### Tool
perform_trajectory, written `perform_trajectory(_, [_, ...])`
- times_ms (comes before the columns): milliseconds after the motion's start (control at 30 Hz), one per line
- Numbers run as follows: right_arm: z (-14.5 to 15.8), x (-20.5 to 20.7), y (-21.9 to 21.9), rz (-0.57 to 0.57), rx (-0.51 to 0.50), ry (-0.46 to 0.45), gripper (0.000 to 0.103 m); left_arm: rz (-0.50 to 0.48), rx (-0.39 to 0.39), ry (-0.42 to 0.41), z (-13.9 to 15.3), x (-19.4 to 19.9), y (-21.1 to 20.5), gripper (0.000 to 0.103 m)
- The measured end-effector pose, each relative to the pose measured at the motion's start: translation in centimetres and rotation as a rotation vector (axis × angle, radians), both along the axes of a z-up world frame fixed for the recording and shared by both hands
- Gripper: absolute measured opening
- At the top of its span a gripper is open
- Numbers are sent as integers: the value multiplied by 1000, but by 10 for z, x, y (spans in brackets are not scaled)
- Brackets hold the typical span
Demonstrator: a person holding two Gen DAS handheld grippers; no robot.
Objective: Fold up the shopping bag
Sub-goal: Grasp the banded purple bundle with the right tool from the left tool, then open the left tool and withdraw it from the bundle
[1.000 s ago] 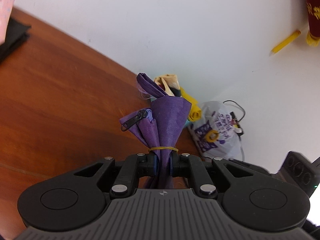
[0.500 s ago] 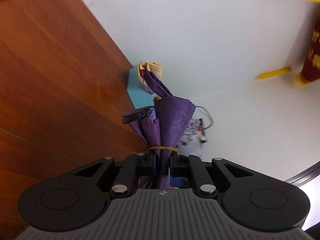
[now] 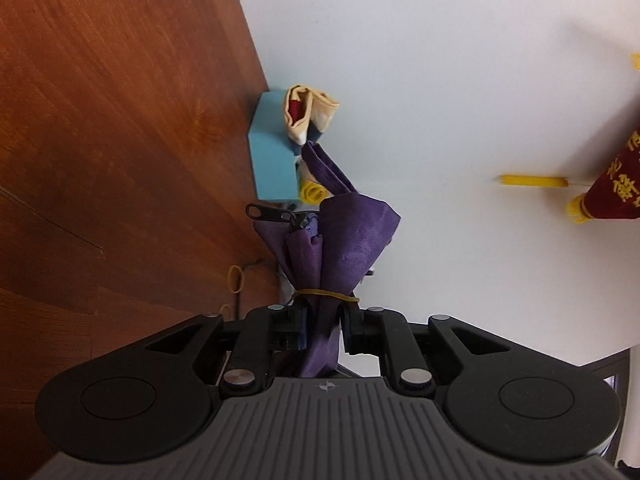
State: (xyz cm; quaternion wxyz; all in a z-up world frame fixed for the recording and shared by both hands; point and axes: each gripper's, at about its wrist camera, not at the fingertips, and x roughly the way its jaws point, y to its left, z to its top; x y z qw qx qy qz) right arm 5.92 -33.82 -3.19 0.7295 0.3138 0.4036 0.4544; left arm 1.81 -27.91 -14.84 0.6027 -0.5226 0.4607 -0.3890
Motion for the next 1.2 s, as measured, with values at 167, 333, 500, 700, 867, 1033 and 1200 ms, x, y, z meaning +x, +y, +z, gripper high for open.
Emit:
perform_trajectory(167, [-6, -7, 5, -60, -5, 48, 30, -15, 25, -8, 0, 5, -1, 26])
perform_trajectory(333, [-16, -8, 8, -120, 9, 109, 27, -53, 85, -48, 1, 4, 2, 42])
perform_trajectory(500, [-21, -5, 2, -191, -18, 140, 25, -70, 144, -108, 8, -4, 10, 49])
perform_trajectory(700, [-16, -4, 2, -215, -106, 104, 24, -65, 385, -286, 37, -12, 7, 57])
perform_trajectory(867, [-12, -6, 1, -238, -139, 109, 24, -33, 568, -459, 60, -20, -6, 71])
perform_trajectory(1033, [-8, -9, -9, -275, -175, 100, 24, -12, 779, -586, 72, -27, -23, 76])
perform_trajectory(1200, [-3, -12, -15, -306, -207, 82, 24, -26, 927, -635, 69, -27, -38, 77])
